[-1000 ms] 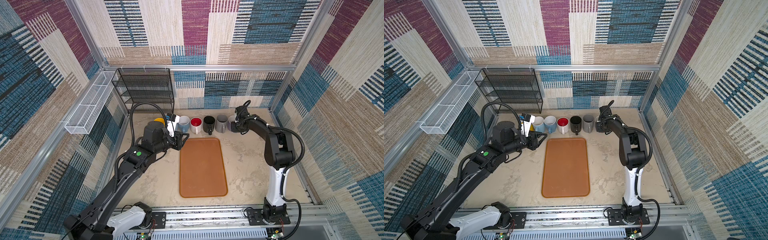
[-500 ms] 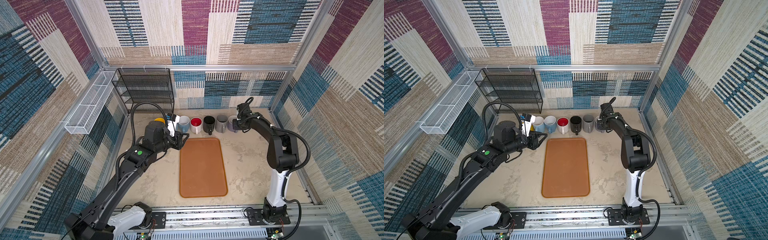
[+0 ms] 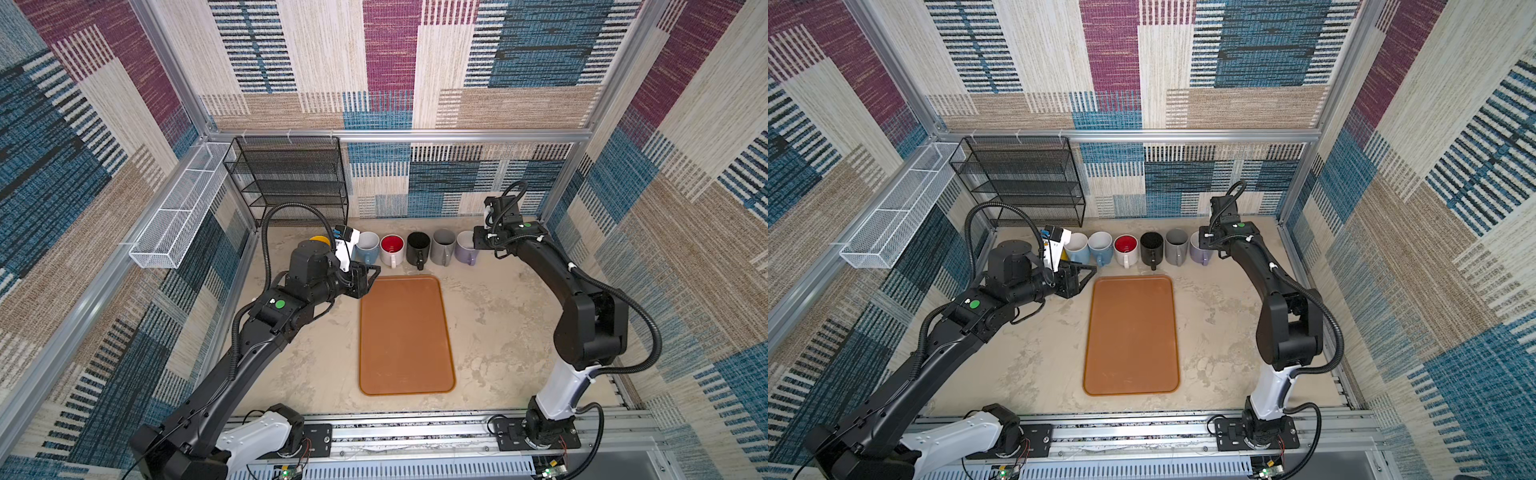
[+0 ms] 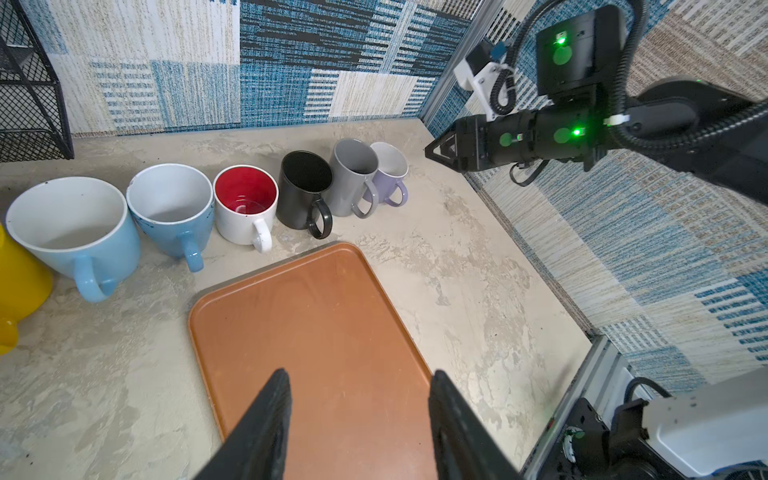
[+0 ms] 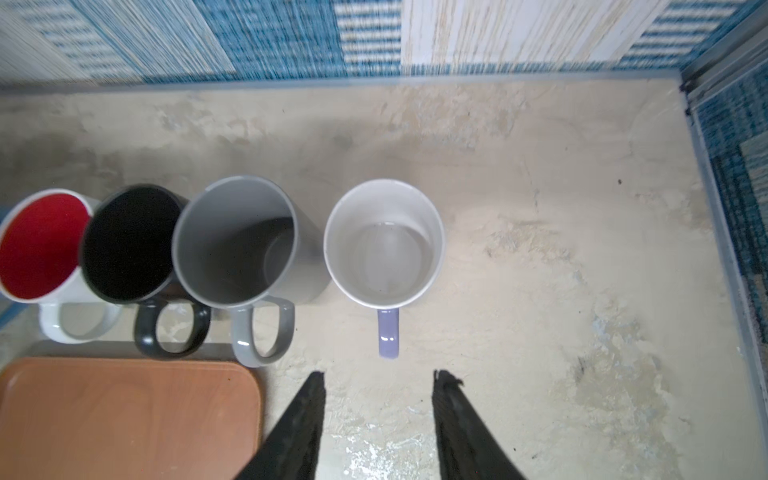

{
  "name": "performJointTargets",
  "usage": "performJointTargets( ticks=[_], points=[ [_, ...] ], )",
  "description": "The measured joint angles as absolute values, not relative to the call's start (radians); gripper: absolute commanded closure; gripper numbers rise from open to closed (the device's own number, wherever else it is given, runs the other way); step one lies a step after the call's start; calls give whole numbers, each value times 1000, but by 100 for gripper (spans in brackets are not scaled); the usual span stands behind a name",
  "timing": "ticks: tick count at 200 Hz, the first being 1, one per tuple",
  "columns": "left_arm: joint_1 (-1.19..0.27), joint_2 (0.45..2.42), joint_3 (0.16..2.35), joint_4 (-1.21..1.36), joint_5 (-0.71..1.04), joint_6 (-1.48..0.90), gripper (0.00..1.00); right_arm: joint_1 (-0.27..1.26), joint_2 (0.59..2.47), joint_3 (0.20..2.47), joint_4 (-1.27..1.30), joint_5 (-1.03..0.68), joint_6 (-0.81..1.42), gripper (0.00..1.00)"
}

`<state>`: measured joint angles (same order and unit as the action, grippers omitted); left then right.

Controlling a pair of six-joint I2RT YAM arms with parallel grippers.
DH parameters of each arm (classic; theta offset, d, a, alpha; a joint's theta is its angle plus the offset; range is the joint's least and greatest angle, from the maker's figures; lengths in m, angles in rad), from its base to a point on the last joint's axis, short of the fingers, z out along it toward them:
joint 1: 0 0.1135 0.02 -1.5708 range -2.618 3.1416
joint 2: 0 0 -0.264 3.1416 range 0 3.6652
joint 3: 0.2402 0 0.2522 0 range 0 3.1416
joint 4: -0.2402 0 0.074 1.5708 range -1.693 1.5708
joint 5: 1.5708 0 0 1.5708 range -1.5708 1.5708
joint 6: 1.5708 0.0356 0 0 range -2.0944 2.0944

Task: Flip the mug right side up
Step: 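Open and raise the right gripper away from the lavender mug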

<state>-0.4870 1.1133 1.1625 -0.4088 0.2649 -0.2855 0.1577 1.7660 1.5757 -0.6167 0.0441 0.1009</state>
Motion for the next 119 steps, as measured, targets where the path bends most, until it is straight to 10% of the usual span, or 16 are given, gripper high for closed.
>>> performJointTargets(
  ticks=[80, 119],
  points=[
    [-487, 1100, 1162, -412, 262, -286, 38, 158, 1549, 1447, -495, 37, 105, 10],
    [-487, 1096, 1162, -416, 261, -286, 17, 157, 1465, 1380, -431, 63, 105, 0]
  ],
)
